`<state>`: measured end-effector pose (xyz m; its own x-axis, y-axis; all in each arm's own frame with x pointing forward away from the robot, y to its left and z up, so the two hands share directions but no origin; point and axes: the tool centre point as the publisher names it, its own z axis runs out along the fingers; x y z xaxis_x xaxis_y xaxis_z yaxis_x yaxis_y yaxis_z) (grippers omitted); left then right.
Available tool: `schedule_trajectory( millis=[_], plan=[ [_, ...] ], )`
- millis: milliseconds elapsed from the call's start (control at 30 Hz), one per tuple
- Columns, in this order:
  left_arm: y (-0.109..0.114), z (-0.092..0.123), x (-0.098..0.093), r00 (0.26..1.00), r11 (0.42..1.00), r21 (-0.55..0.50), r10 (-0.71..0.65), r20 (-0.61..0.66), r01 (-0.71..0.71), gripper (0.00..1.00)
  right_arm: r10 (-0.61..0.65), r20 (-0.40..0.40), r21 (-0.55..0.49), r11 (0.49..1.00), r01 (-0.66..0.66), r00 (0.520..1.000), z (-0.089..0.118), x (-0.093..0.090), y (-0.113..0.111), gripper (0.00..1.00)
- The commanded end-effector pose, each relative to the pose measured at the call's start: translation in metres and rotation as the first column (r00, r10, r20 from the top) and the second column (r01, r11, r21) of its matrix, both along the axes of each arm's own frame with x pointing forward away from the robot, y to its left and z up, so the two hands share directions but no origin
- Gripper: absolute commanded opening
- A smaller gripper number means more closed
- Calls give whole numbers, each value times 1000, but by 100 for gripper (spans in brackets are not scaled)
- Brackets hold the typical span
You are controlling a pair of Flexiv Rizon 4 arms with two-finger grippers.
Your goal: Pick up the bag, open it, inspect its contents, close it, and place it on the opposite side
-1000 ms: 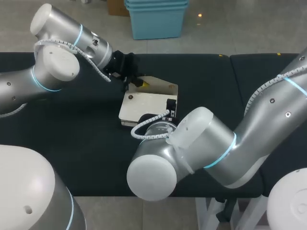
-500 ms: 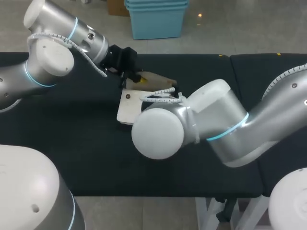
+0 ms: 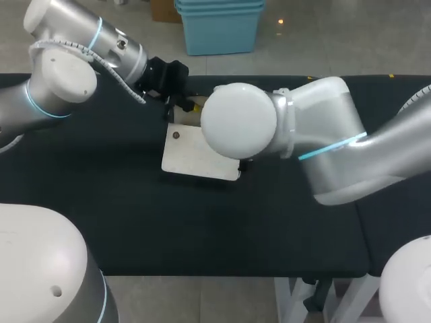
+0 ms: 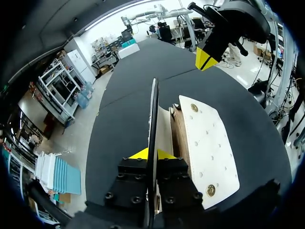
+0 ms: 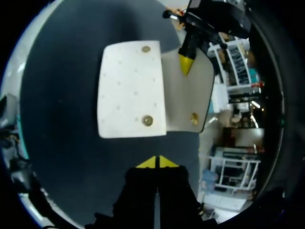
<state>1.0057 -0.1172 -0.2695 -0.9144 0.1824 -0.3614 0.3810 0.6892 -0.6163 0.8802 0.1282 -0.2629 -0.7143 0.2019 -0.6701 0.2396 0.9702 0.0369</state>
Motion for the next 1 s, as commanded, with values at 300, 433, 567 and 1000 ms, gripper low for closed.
schedule_trajectory(
  millis=[300,433,567,1000],
  plan=[
    [1,31,-4,999,1000,-23,22,25,-22,0,37,-50,36,999,-35,998,35,21,3,0],
    [-2,43,-5,998,998,-17,65,-1,-65,0,61,-50,42,997,-59,997,47,29,10,0],
    [-8,46,-9,998,998,-4,70,-5,-70,0,87,-64,43,996,-84,994,49,33,18,0],
    [-17,46,-13,994,997,-28,71,-88,-73,0,121,-39,86,989,-117,992,30,42,33,0]
  ],
)
